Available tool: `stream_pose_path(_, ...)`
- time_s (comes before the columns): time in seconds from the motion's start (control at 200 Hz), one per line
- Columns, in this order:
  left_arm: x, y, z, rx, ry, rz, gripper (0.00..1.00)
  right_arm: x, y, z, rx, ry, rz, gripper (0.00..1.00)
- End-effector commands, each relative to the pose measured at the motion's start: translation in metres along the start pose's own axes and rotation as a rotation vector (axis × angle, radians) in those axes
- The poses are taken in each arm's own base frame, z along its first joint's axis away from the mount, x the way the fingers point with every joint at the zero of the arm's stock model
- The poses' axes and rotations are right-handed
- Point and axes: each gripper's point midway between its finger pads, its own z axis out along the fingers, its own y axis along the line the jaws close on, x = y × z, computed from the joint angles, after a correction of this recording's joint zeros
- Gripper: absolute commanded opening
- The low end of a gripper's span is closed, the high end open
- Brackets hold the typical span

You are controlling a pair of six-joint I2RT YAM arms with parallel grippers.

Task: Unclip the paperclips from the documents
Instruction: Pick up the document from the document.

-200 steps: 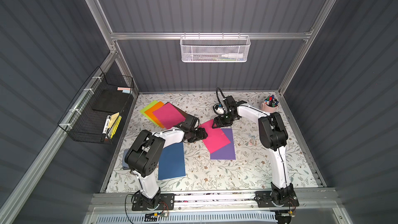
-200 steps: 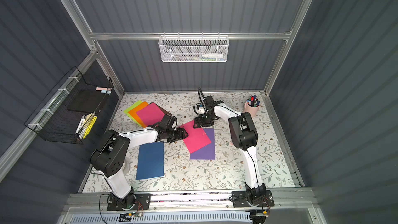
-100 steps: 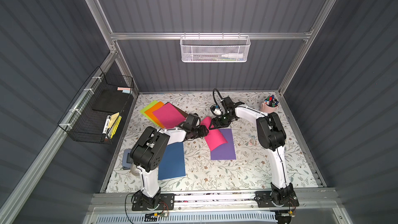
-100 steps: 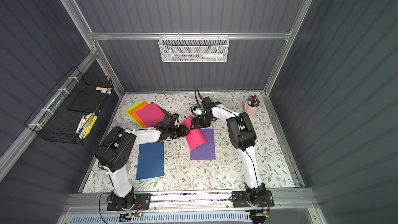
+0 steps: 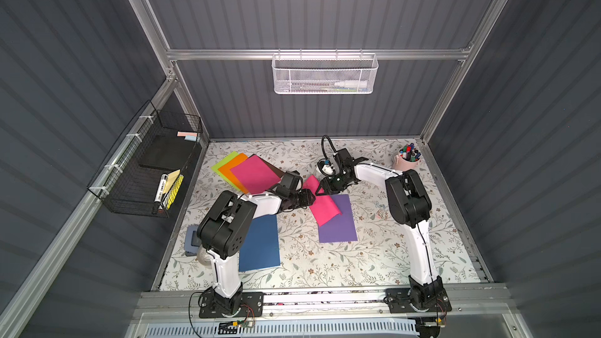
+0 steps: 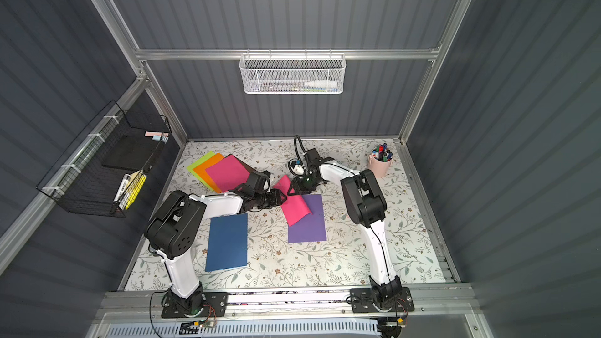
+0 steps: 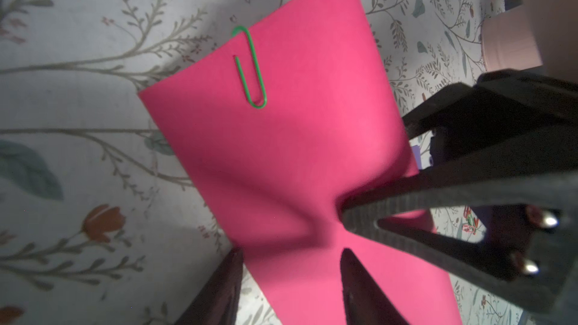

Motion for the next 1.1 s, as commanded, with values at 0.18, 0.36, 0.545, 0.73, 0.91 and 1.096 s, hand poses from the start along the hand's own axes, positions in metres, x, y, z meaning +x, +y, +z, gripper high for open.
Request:
stream_pose_path(0.18,0.041,0.029,-0.012,-0.124,0.136,-0.030,0.63,-0.035,0.018,-0.037,0.013,-0.173,-0.068,0.29)
stream_pose_path(0.36,0.001,-0.011,-0.047,-0.038,-0.001,0.007,0.70,-0.050,0.030,-0.067,-0.018,-0.245,-0.063,0.26)
stream_pose_path(0.545,-0.037,-0.065,-0.094,0.159,-0.187,0.081,0.82,-0.054,0.042,-0.101,-0.086,-0.311,-0.020,0.26)
stream_pose_path(0.73,-0.048,-0.097,-0.115,0.337,-0.271,0.191,0.87,-0.045,0.065,-0.124,-0.164,-0.346,-0.006,0.26)
stream_pose_path(0.91,-0.039,-0.108,-0.113,0.438,-0.244,0.227,0.86,-0.038,0.088,-0.140,-0.244,-0.385,0.010,0.26)
stream_pose_path(1.096,-0.044,-0.112,-0.126,0.500,-0.276,0.219,0.86,-0.029,0.101,-0.149,-0.293,-0.398,0.017,0.25)
